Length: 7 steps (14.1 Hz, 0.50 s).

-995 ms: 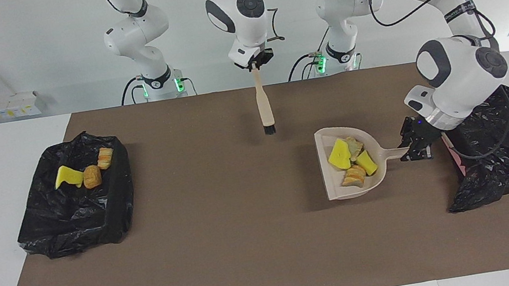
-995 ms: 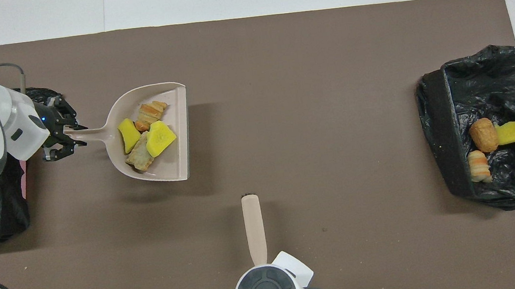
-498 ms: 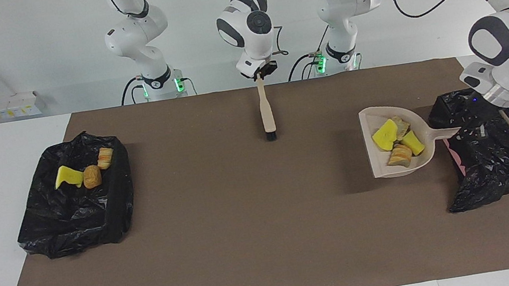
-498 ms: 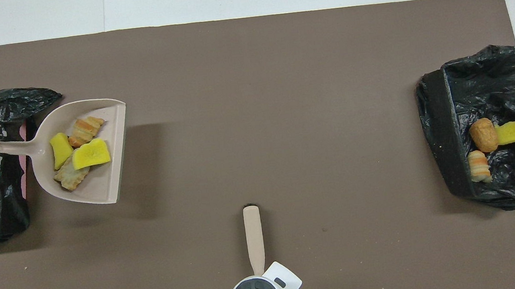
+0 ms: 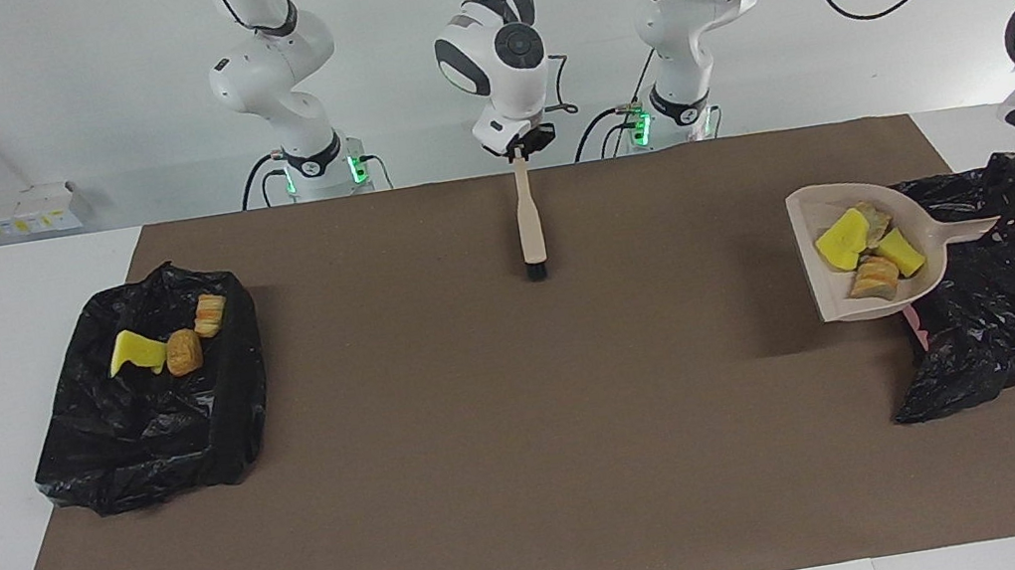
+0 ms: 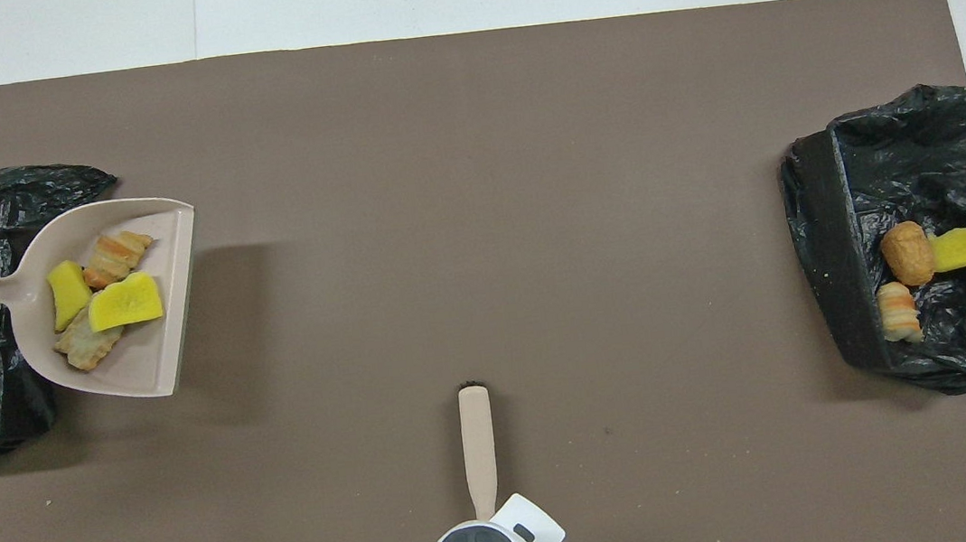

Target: Sweep and dump trash in bin

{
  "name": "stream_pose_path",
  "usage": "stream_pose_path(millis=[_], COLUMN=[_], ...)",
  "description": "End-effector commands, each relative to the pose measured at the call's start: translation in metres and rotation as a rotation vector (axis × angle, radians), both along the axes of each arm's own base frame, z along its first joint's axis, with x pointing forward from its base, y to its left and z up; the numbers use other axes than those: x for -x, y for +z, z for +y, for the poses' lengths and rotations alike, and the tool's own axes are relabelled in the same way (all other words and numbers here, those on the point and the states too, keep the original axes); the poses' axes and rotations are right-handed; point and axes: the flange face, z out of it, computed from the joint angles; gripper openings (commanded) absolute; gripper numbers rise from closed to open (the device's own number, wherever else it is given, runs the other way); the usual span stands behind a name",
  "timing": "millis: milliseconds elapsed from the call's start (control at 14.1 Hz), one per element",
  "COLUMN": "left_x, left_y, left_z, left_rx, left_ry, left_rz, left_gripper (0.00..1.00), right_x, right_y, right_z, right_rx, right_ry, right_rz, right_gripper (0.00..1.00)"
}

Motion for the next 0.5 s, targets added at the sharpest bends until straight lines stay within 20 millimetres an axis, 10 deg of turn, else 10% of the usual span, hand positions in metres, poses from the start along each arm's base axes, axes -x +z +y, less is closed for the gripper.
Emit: stream_pose_path(millis=[0,427], left_x=[0.008,0.011], left_y=[0.013,0.042], left_z=[0.030,0.080], left_rx=[-0.026,-0.208], left_ry=[-0.014,0.004], left_rz=[0.000,-0.058], left_gripper=[0.00,0.00], right_x=[-0.017,-0.100], right_y=[0.002,0.025], right_z=[0.007,-0.024], right_rx=[-0.018,-0.064], right_ry=[-0.044,-0.182], right_rz=[0.013,-0.034], right_gripper=[0.44,0.82])
